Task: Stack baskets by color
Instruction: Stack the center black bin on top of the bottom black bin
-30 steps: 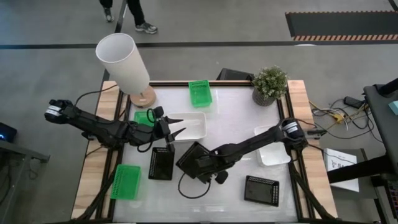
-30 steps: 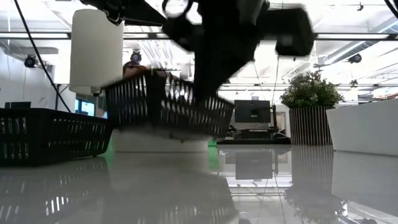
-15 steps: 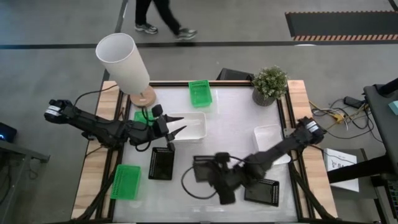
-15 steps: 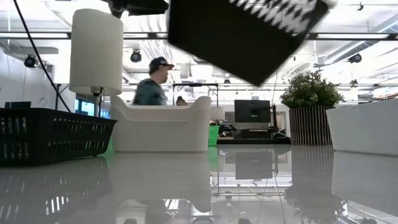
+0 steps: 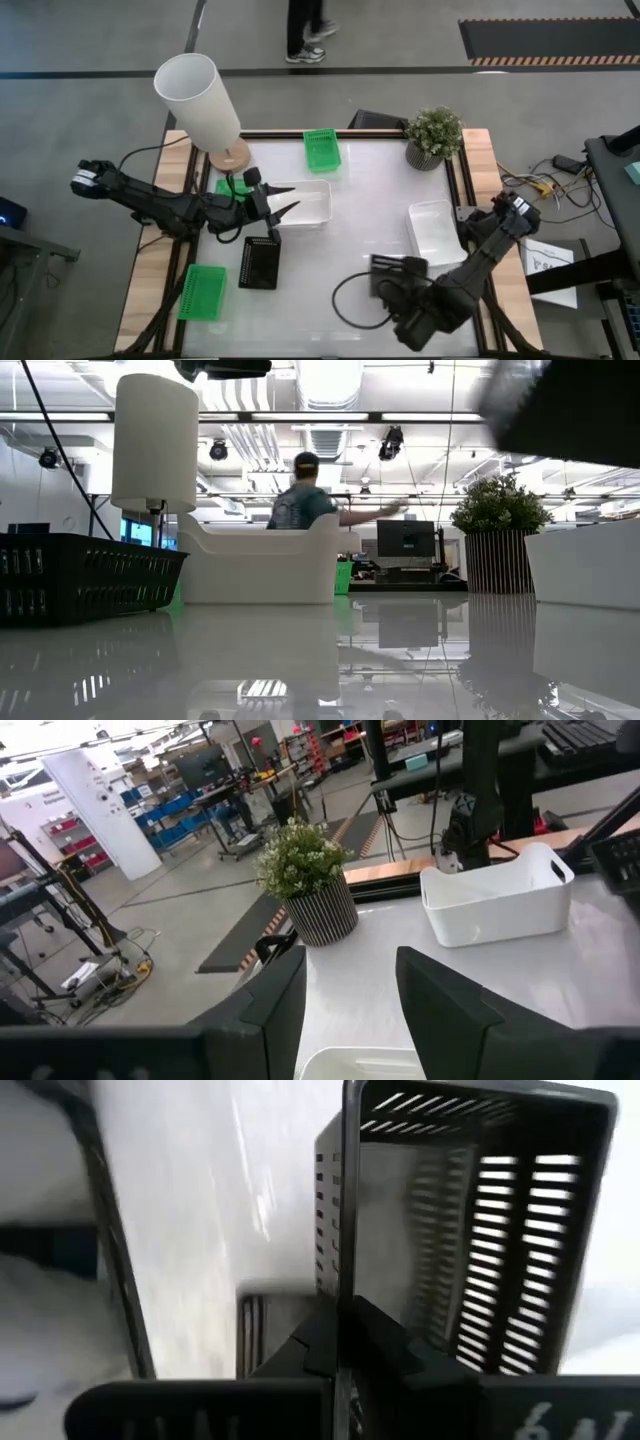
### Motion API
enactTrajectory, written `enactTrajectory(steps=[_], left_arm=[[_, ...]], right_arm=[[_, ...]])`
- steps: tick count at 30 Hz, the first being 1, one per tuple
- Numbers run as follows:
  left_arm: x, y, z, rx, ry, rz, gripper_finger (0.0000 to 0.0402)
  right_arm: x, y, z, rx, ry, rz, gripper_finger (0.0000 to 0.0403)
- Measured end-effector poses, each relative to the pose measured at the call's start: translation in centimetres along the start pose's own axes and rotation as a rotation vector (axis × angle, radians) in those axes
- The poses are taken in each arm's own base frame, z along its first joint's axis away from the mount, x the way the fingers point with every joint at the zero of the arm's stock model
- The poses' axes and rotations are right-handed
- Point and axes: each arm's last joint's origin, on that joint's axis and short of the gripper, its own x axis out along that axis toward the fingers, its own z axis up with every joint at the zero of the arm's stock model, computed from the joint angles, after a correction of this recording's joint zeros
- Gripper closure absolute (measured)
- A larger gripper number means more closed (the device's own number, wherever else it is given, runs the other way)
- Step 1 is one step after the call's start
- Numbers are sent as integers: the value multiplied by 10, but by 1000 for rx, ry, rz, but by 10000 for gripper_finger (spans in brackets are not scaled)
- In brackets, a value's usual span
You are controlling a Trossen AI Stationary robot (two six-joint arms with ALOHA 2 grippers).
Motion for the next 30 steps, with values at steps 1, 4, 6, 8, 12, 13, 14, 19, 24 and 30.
enactTrajectory(steps=[1,4,6,8,12,13,14,19,24,30], left_arm=[[0,0,0,4,0,0,261],[0,0,0,24,0,-1,261],[0,0,-1,26,1,-1,261],[0,0,-1,27,2,-1,261],[0,0,-1,27,3,-1,261],[0,0,-1,28,4,-1,261],[0,0,-1,27,3,-1,261],[0,0,-1,27,3,-1,261],[0,0,-1,25,3,-1,261],[0,0,-2,24,4,-1,261]], right_arm=[[1,2,-5,19,38,-9,392],[4,10,-16,52,119,1,392],[5,17,-24,87,170,22,392],[5,22,-30,133,212,35,392],[13,36,-42,154,236,12,392],[15,40,-45,151,240,4,392],[19,43,-48,144,247,-6,392],[36,54,-53,120,270,-52,392],[42,56,-53,116,276,-72,391],[42,55,-52,111,250,-91,390]])
